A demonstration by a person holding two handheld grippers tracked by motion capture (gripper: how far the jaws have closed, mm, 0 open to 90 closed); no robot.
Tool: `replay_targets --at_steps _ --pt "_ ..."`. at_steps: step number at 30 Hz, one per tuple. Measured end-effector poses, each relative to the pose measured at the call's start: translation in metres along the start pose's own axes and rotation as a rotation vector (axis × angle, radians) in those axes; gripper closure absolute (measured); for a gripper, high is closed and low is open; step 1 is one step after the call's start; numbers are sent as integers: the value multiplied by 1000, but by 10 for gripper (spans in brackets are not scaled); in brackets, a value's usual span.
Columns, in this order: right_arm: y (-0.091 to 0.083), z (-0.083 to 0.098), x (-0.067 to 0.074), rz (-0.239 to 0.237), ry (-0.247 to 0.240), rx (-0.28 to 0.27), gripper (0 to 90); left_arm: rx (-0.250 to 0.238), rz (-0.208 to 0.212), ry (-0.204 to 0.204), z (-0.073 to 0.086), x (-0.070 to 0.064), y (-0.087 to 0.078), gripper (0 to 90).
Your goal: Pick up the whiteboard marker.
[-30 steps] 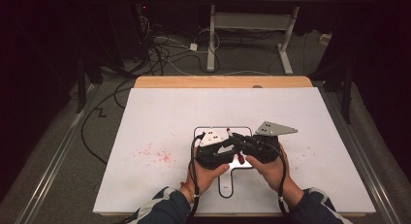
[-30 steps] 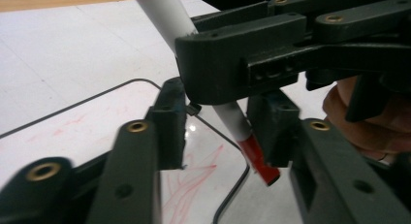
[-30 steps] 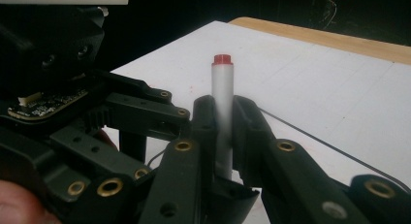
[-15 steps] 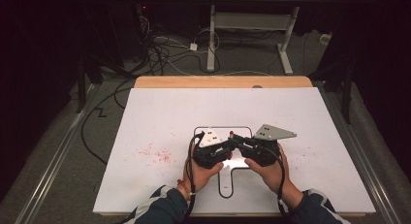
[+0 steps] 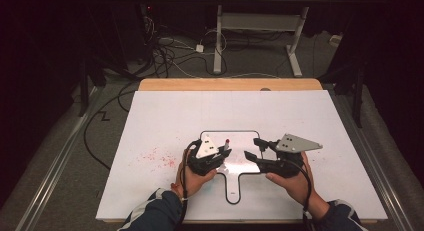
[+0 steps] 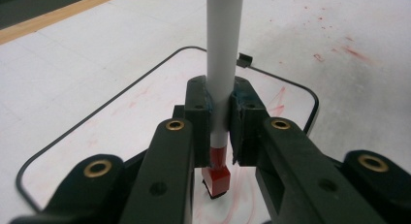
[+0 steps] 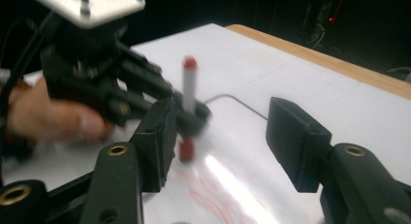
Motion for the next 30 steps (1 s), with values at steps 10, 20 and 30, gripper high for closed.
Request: replay_targets --at_steps 10,20,30 --pt "-40 56 -20 137 -73 102 422 40 -46 71 21 13 -16 788" --pt "-55 74 -36 185 -64 133 393 34 -63 26 30 31 -24 788" --pt "-47 76 -29 156 -123 162 377 -17 26 15 27 9 -16 788"
Point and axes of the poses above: each handheld gripper's, and its own axes: y roughly forward along the jaws, z roughly out of its underside, x roughly to its left, the point moved 8 cm from there along y, roughly forward along the jaws, and after that the axes turned 10 degrees about x, right-handed, at the moved point
